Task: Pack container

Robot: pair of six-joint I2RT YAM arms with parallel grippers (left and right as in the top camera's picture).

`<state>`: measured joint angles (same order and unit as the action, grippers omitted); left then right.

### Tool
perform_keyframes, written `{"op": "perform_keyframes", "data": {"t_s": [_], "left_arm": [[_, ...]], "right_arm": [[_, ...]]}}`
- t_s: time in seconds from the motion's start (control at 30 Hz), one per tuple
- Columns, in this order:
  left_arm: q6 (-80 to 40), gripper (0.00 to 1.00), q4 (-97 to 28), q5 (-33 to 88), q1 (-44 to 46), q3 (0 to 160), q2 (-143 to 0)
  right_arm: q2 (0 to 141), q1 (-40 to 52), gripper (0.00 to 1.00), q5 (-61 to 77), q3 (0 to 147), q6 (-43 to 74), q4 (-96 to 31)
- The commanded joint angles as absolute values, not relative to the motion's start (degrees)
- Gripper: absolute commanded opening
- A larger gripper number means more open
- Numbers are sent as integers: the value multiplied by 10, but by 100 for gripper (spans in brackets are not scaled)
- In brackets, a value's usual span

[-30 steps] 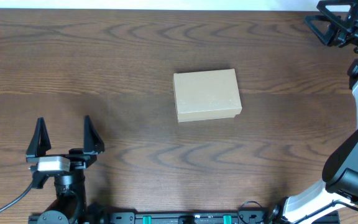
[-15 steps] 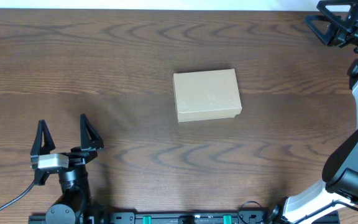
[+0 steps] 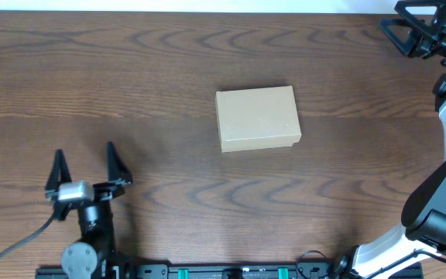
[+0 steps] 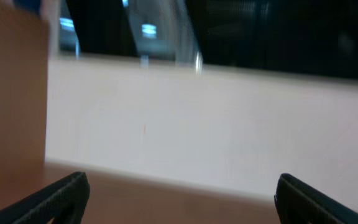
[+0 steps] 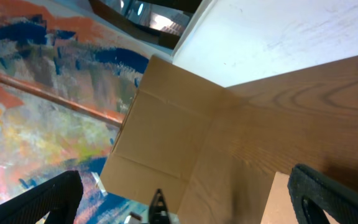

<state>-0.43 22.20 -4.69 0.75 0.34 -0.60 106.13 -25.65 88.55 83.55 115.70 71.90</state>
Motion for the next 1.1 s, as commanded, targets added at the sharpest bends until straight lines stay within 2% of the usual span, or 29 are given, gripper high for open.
{"op": "perform_keyframes", "data": {"t_s": [0.0,0.2,0.5,1.07], "left_arm": [[17,95,165,-20,3,2,-2],[18,95,50,-1,3,2,-2],[18,95,-45,10,-20,2,-2],[56,95,-44,10,-20,3,-2]], "right_arm": [[1062,-261,99,892,836,1161,722],[1062,-261,99,892,836,1161,722],[1062,-261,99,892,836,1161,722],[1062,-261,99,892,836,1161,722]]}}
